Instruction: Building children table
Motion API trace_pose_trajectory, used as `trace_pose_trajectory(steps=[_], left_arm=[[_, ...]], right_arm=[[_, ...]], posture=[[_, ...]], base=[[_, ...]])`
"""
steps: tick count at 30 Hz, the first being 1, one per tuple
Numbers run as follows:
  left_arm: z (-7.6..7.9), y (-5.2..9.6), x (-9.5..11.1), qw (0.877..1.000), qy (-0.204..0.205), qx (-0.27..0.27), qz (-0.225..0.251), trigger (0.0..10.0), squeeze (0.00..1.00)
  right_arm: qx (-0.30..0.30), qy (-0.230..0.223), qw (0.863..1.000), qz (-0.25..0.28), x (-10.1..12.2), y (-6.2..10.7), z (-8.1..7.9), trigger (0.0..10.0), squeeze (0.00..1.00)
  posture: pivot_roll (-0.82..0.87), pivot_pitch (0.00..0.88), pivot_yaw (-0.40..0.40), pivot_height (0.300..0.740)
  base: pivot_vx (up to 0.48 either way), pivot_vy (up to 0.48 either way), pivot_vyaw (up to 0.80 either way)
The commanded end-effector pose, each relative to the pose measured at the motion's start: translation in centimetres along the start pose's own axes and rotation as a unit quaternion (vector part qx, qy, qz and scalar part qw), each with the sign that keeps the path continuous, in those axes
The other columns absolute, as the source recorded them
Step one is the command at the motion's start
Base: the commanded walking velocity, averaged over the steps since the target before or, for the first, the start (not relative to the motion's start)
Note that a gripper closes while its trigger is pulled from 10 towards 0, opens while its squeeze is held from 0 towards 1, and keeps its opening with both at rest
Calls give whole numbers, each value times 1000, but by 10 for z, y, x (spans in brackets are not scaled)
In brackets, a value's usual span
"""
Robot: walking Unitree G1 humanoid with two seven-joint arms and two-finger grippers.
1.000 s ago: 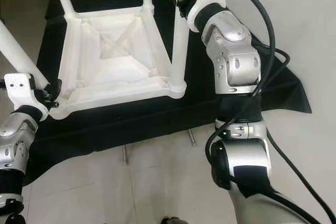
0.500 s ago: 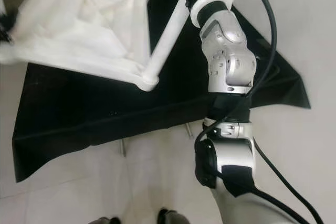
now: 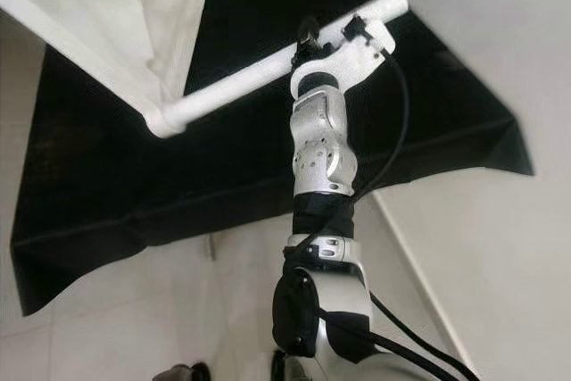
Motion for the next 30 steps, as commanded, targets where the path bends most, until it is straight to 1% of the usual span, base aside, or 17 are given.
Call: trace_pose_trajectory(steps=[1, 2, 3, 6, 7, 11, 13, 14, 15, 16, 17, 18, 19, 23, 25, 26, 30], left_arm=[[-16, 5, 105, 967, 95, 3, 236, 10000, 0], [-8, 2, 107, 966, 100, -13, 238, 10000, 529], [1, -1, 108, 964, 110, -39, 240, 10000, 1000], [9, -2, 108, 962, 118, -56, 242, 10000, 1000], [17, -3, 108, 957, 136, -71, 246, 10000, 1000], [21, -4, 108, 954, 147, -80, 247, 10000, 1000], [39, 6, 113, 933, 179, -131, 283, 10000, 1000], [39, 6, 113, 933, 179, -131, 283, 10000, 1000], [44, 10, 114, 926, 187, -148, 293, 10000, 1000], [44, 10, 114, 926, 187, -148, 293, 10000, 1000], [48, 18, 115, 915, 203, -167, 305, 10000, 1000], [48, 18, 115, 915, 203, -167, 305, 10000, 1000], [50, 24, 113, 909, 211, -179, 311, 10000, 0], [53, 30, 111, 904, 219, -190, 315, 10000, 0], [58, 40, 107, 897, 232, -203, 316, 10000, 0], [58, 40, 107, 897, 232, -203, 316, 10000, 0], [64, 52, 102, 892, 249, -208, 316, 10000, 0]], right_arm=[[-2, 84, 837, -541, -201, 105, -17, 4471, 0], [-8, 86, 835, -544, -205, 107, -16, 9098, 0], [-20, 88, 835, -542, -207, 107, -13, 10000, 0], [-31, 90, 837, -539, -208, 106, -10, 10000, 0], [-46, 100, 838, -535, -207, 102, -4, 10000, 0], [-57, 104, 839, -531, -207, 100, 0, 10000, 0], [-91, 110, 865, -482, -194, 78, 12, 10000, 0], [-91, 110, 865, -482, -194, 78, 12, 10000, 0], [-101, 111, 873, -464, -189, 71, 16, 10000, 0], [-101, 111, 873, -464, -189, 71, 16, 10000, 0], [-112, 112, 879, -449, -185, 65, 21, 10000, 0], [-112, 112, 879, -449, -185, 65, 21, 10000, 0], [-124, 114, 881, -441, -183, 63, 26, 10000, 0], [-139, 118, 883, -432, -181, 61, 34, 10000, 0], [-167, 126, 886, -414, -175, 58, 48, 10000, 0], [-167, 126, 886, -414, -175, 58, 48, 10000, 0], [-202, 133, 892, -381, -161, 49, 68, 10000, 0]], posture=[[151, 177, 23, 740], [151, 180, 24, 740], [149, 182, 25, 740], [147, 183, 25, 740], [146, 185, 26, 740], [146, 185, 26, 740], [153, 196, 15, 740], [153, 196, 15, 740], [155, 196, 14, 740], [155, 196, 14, 740], [158, 199, 8, 740], [158, 199, 8, 740], [161, 200, 6, 740], [167, 203, -1, 740], [181, 208, -10, 740], [181, 208, -10, 740], [185, 214, -21, 740]], base=[[0, 0, 0], [0, 0, 0], [0, 0, 0], [0, 0, 0], [0, 0, 0], [0, 0, 0], [0, 0, 0], [0, 0, 0], [0, 0, 0], [0, 0, 0], [0, 0, 0], [0, 0, 0], [0, 0, 0], [0, 0, 0], [0, 0, 0], [0, 0, 0], [0, 0, 0]])
Point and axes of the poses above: a point about 5 cm out from each wrist's last joint towards the gripper, its own y axis pointing back from the gripper into the wrist, its own x axis along the axis of the wrist's last joint, z = x × y, the point moved 1 cm from there along -y, pointing out of the wrist towards the gripper, and after that the axes turned 3 degrees about -y, right-handed, at the moved point
